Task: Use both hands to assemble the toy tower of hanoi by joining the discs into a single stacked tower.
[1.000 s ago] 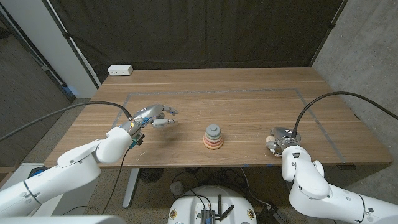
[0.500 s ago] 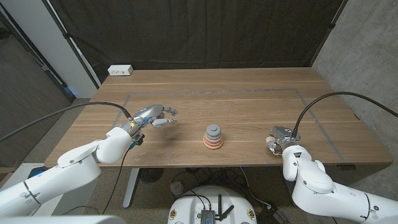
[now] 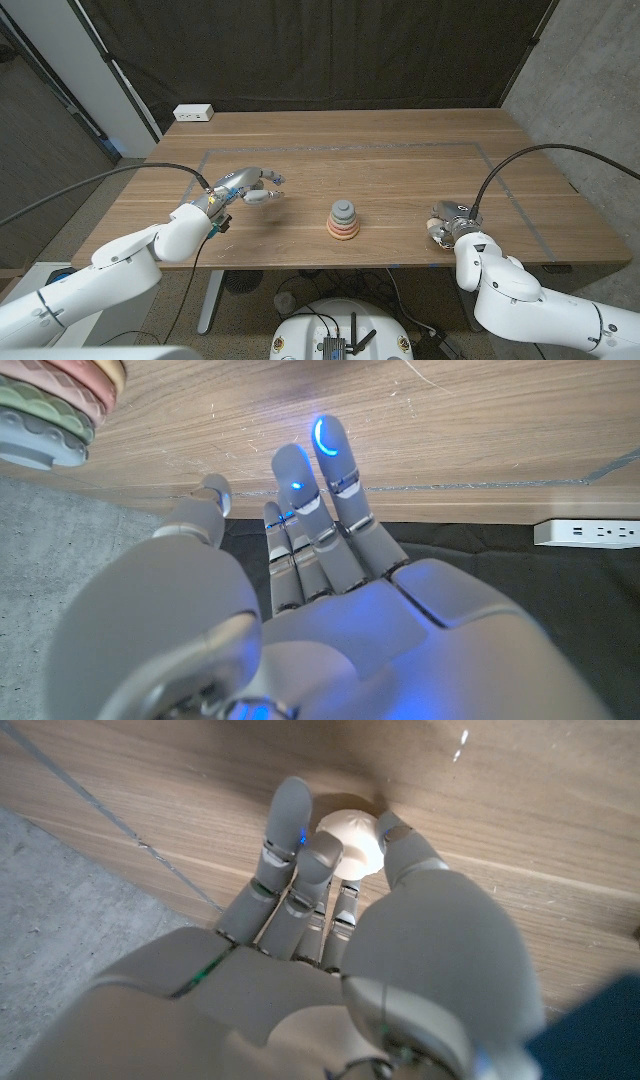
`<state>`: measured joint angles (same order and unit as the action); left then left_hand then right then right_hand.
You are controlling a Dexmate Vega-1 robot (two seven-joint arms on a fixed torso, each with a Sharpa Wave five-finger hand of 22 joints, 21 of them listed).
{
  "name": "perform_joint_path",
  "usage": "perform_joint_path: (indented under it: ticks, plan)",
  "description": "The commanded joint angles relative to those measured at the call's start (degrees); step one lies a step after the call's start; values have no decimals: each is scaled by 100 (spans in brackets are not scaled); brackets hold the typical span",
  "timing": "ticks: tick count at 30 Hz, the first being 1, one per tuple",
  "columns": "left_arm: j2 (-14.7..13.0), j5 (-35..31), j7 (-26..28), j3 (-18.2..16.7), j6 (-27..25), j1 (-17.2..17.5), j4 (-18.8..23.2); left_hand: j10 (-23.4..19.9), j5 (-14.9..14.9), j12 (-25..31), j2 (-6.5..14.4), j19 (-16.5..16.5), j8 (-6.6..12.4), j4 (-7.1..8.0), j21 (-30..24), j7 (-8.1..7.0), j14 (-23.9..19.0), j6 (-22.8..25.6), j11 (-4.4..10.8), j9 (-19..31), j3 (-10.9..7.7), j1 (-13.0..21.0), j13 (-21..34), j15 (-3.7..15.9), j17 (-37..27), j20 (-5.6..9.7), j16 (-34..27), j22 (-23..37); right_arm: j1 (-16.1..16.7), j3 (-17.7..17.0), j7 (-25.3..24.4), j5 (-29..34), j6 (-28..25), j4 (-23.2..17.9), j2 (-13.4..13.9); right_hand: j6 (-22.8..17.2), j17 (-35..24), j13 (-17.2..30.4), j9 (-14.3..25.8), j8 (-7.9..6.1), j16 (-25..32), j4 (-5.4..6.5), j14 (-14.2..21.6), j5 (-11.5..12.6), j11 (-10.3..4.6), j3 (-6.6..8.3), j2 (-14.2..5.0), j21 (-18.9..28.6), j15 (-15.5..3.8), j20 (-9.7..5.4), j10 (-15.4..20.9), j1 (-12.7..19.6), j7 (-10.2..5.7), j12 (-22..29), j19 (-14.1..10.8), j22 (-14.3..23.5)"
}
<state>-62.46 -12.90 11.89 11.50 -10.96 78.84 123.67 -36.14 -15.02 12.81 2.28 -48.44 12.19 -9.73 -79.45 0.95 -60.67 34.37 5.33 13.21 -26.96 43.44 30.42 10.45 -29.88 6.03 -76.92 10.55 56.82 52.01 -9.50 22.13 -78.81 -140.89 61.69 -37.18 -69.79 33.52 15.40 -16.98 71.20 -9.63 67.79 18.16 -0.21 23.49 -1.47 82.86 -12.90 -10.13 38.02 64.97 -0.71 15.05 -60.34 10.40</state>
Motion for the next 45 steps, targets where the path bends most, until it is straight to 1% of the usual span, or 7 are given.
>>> perform_joint_path:
  ticks: [1,6,9,15,27,34,45]
  plan:
    - [6,29,22,-27,53,-2,-21,-73,16,22,52,-59,1,1,-5,5,8,80,-2,16,-46,38,16,213,-28,580,-42,8,-239,190,-429,-281,-118,-298,198,-67,-2,126,21,-42,27,-9,33,1,-456,40,-58,-2,18,-268,556,76,29,-23,-48,-4]
    - [0,34,37,-61,52,31,-9,-73,17,18,51,-55,-6,-1,-5,4,12,76,3,18,-57,39,21,213,-20,581,-40,9,-296,266,-214,13,-118,-466,270,-68,-22,136,19,-38,58,-7,54,2,-473,43,-57,-7,18,-268,588,89,8,-23,-59,-4]
    - [-3,28,59,-93,42,63,1,-80,19,15,51,-55,-10,-2,-5,3,13,77,5,20,-69,39,26,214,-18,580,-42,10,-293,351,22,463,-118,-566,277,-81,-33,144,19,-40,75,-2,64,3,-477,45,-59,-10,20,-267,591,92,-5,-28,-64,-4]
    - [-5,8,76,-129,42,95,10,-89,16,8,38,-73,-11,-23,-17,-8,11,92,19,23,-92,69,25,214,-12,587,-50,13,-114,359,915,1792,-118,-692,141,-81,-29,158,17,-35,83,7,56,5,-508,47,-60,-16,20,-266,617,93,-16,-29,-70,-5]
    - [5,9,62,-163,78,136,11,-103,13,-1,14,-73,-18,-29,-30,-14,2,103,27,28,-126,109,33,214,3,586,-65,18,78,299,2495,3711,-118,-924,-18,-99,-35,164,15,-35,106,14,57,9,-515,48,-54,-26,21,-265,639,92,-30,-47,-78,-5]
    - [11,11,49,-184,88,160,8,-119,14,-5,7,-67,-25,-19,-39,-9,-5,103,25,32,-141,114,35,214,7,584,-77,21,160,227,2647,3938,-64,-996,-37,-132,-31,171,13,-42,113,22,44,11,-503,48,-52,-33,21,-265,680,86,-33,-49,-83,-5]
    - [28,6,63,-223,127,195,-22,-107,16,-16,0,-61,-33,-14,-55,-4,-13,100,24,37,-161,121,50,214,10,584,-96,23,693,-535,2218,3253,626,-1225,-37,-175,-44,186,12,-49,146,31,50,15,-503,50,-54,-47,22,-265,697,77,-40,-67,-83,-5]
